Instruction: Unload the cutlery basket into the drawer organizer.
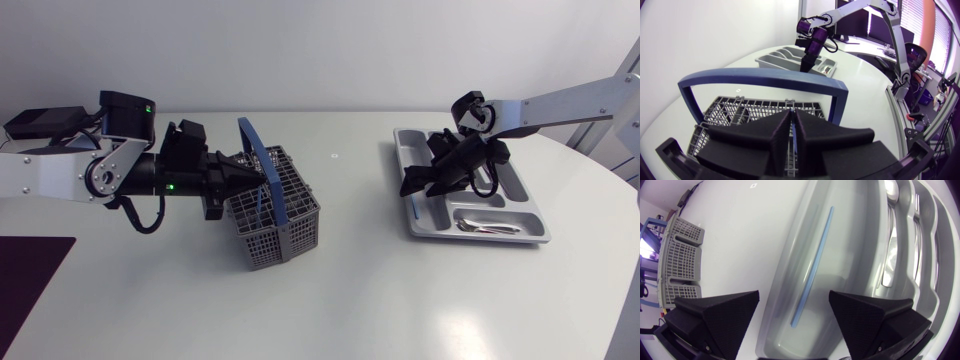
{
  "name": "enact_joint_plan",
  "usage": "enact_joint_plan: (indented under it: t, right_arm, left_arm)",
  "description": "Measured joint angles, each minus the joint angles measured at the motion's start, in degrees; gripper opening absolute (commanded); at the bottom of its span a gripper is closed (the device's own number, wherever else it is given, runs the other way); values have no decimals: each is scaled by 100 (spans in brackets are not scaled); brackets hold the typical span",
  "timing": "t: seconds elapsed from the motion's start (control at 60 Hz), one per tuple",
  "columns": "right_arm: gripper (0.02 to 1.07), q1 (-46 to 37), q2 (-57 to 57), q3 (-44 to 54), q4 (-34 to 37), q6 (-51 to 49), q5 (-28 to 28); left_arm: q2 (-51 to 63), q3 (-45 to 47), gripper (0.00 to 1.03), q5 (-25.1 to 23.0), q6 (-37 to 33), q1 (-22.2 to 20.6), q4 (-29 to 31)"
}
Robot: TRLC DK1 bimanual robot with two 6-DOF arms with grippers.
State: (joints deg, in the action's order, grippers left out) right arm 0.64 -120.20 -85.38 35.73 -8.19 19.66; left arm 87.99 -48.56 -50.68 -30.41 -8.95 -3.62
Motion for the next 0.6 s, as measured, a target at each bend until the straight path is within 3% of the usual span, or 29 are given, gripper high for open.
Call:
enact_joint_plan:
  t: [0.233,0.417,0.6]
  right_arm:
    - [102,7,9,35,0,0,4]
    - [102,7,28,68,-2,0,4]
    - [102,17,50,120,-20,0,4]
  left_arm:
    - [-262,466,15,-188,203,144,-514]
    - [-476,927,15,-417,721,297,-1375]
    - [-557,962,15,-496,946,385,-1523]
